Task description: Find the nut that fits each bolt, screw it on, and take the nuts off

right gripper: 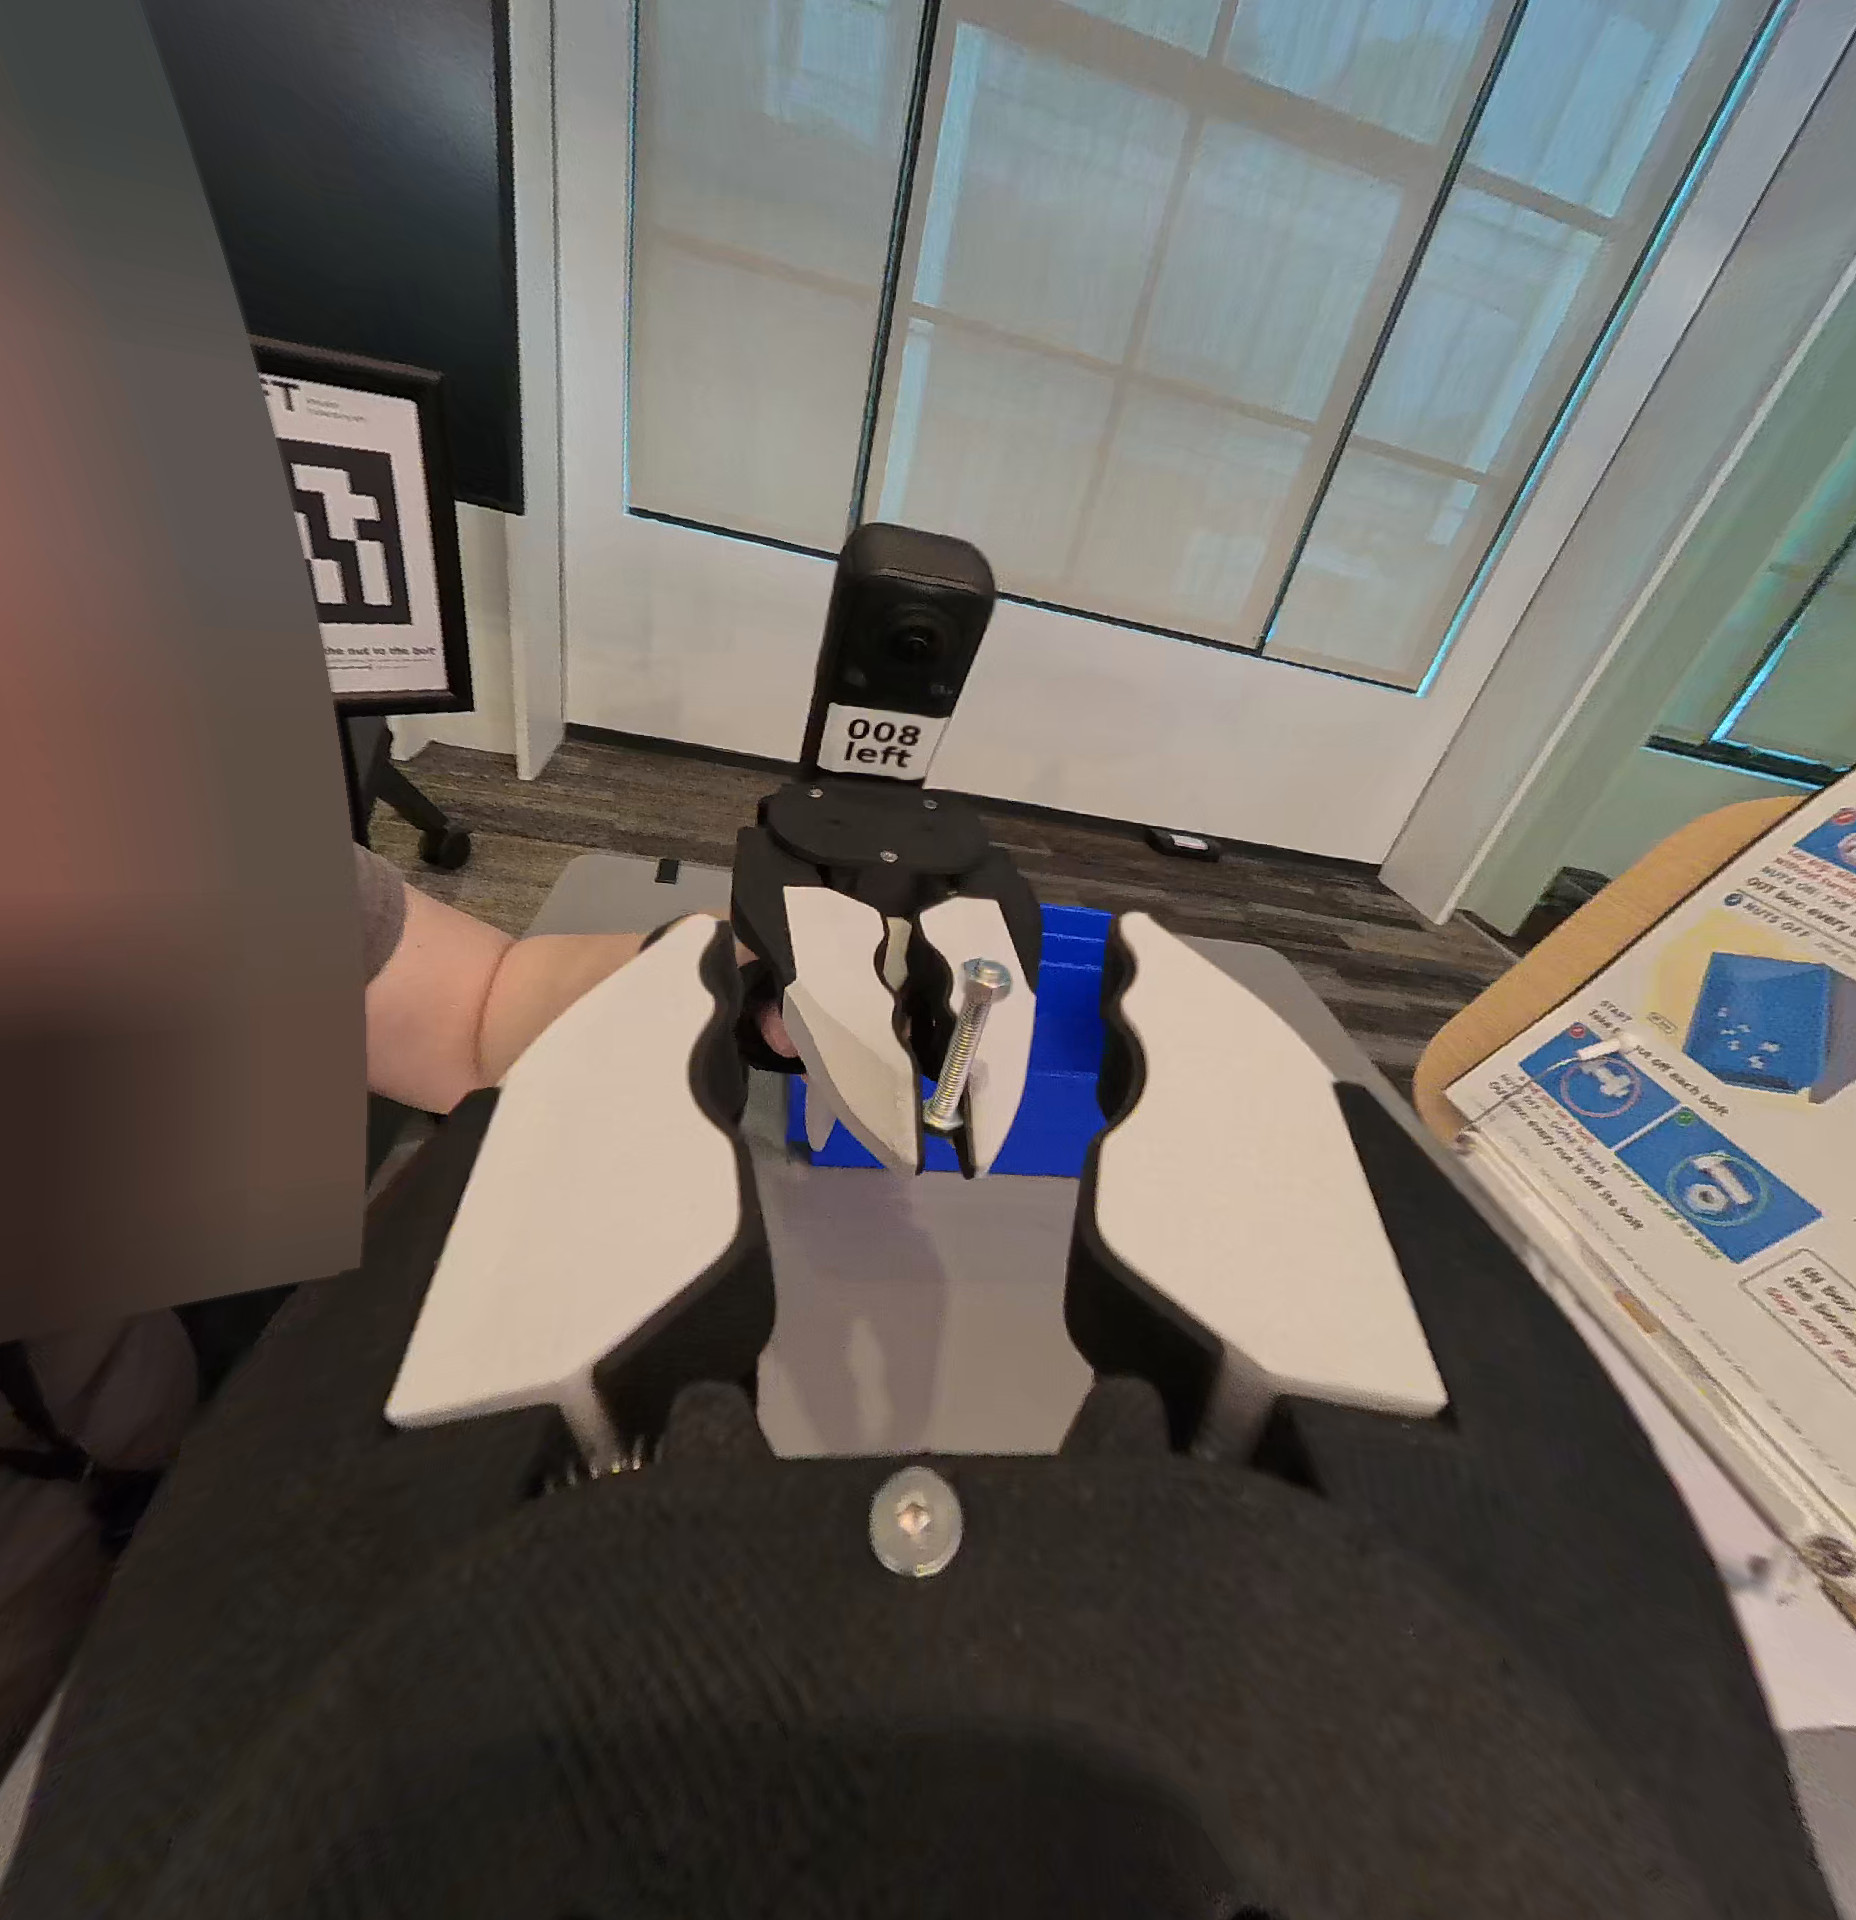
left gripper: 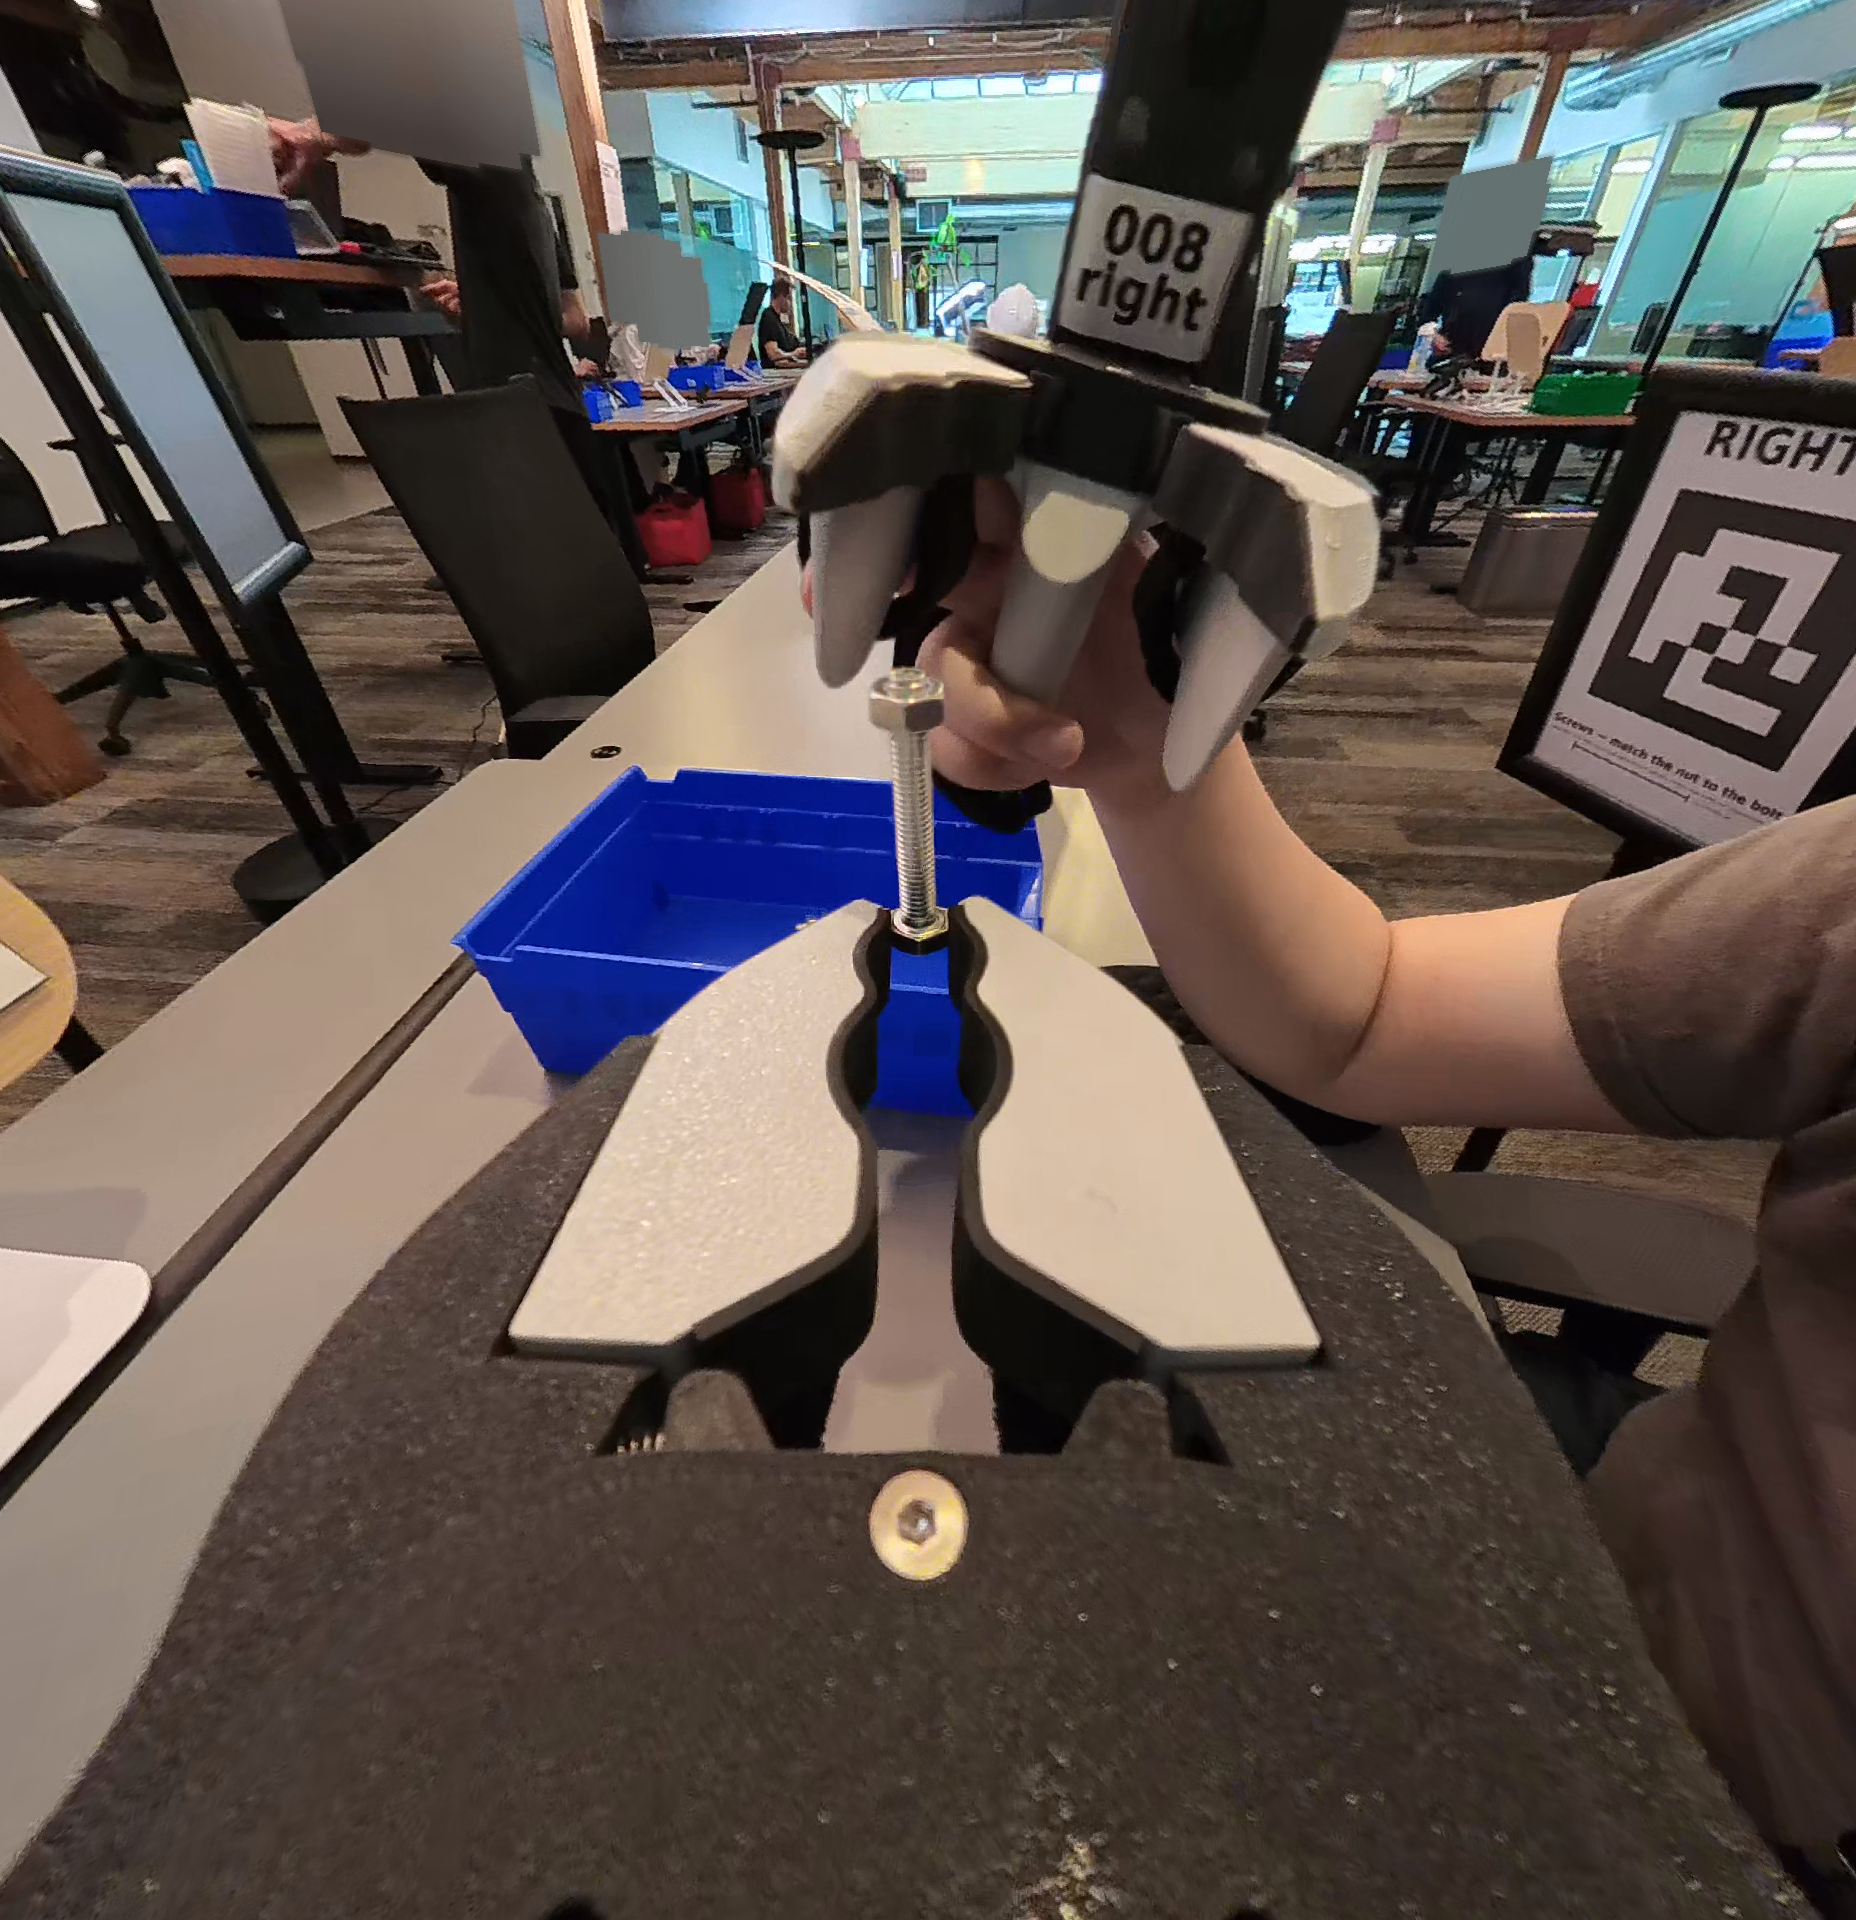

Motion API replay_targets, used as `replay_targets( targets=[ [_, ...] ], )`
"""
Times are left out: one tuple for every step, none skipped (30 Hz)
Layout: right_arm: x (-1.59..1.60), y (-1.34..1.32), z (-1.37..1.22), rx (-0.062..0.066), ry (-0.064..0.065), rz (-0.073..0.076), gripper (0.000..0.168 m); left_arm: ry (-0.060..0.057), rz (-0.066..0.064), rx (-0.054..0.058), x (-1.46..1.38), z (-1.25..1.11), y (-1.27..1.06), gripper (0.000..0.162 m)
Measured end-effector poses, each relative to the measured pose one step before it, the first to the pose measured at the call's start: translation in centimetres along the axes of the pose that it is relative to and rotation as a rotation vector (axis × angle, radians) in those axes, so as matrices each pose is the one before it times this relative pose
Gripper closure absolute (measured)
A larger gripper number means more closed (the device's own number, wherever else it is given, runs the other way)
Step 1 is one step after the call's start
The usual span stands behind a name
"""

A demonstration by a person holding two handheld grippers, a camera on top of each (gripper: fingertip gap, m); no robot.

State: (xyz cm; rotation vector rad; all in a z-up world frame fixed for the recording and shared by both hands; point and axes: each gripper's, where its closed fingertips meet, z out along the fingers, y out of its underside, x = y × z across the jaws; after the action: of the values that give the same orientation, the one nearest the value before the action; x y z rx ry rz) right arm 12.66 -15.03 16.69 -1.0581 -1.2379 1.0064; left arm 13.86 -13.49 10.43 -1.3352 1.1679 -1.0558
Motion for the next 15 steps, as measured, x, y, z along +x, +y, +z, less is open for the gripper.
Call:
replay_targets(
  targets=[
    [-0.088,0.190,0.161,-0.0016,-0.0165,0.0155,0.100,0.0084,-0.0016,0.0022,0.125,0.110,0.024,0.152],
    [-0.055,0.263,0.233,-0.0034,-0.0144,0.0147,0.100,-0.0006,0.0034,0.0043,0.044,0.074,-0.021,0.152],
    [-0.025,0.302,0.271,-0.0047,-0.0122,0.0115,0.100,0.0004,0.0051,0.0007,0.067,0.054,0.006,0.152],
    [-0.018,0.277,0.307,-0.0036,-0.0103,0.0093,0.100,0.0007,0.0039,-0.0013,0.069,0.040,0.022,0.152],
    [-0.033,0.260,0.315,-0.0021,-0.0096,0.0091,0.100,-0.0010,0.0020,-0.0006,0.014,0.010,-0.005,0.152],
    [-0.092,0.216,0.329,0.0000,-0.0121,0.0096,0.100,-0.0033,0.0007,0.0026,-0.032,-0.015,-0.041,0.152],
    [-0.156,0.190,0.326,0.0000,-0.0153,0.0100,0.100,-0.0021,-0.0015,0.0030,-0.055,-0.035,-0.043,0.152],
    [-0.192,0.213,0.313,-0.0031,-0.0160,0.0094,0.100,-0.0016,-0.0039,-0.0004,-0.070,-0.043,0.000,0.152],
    [-0.169,0.234,0.268,-0.0069,-0.0125,0.0053,0.100,-0.0064,-0.0022,0.0026,-0.139,-0.062,-0.027,0.152],
    [-0.132,0.225,0.224,-0.0095,-0.0072,-0.0015,0.100,-0.0066,-0.0028,0.0044,-0.151,-0.068,-0.058,0.152],
    [-0.046,0.125,0.141,-0.0063,0.0000,-0.0071,0.100,0.0006,-0.0048,-0.0029,-0.053,-0.047,0.030,0.152],
    [0.027,0.049,0.066,-0.0027,0.0052,-0.0081,0.100,-0.0021,-0.0029,-0.0039,-0.079,-0.039,0.033,0.152],
    [0.063,0.002,-0.003,-0.0007,0.0060,-0.0048,0.099,-0.0131,0.0018,0.0061,-0.194,-0.090,-0.100,0.152],
    [0.048,-0.018,-0.041,-0.0001,0.0034,-0.0002,0.099,-0.0060,0.0020,0.0018,-0.098,-0.081,-0.056,0.152],
    [0.029,0.003,-0.096,-0.0019,0.0005,0.0025,0.099,-0.0006,0.0004,-0.0018,-0.033,-0.084,-0.031,0.152]
  ],
)
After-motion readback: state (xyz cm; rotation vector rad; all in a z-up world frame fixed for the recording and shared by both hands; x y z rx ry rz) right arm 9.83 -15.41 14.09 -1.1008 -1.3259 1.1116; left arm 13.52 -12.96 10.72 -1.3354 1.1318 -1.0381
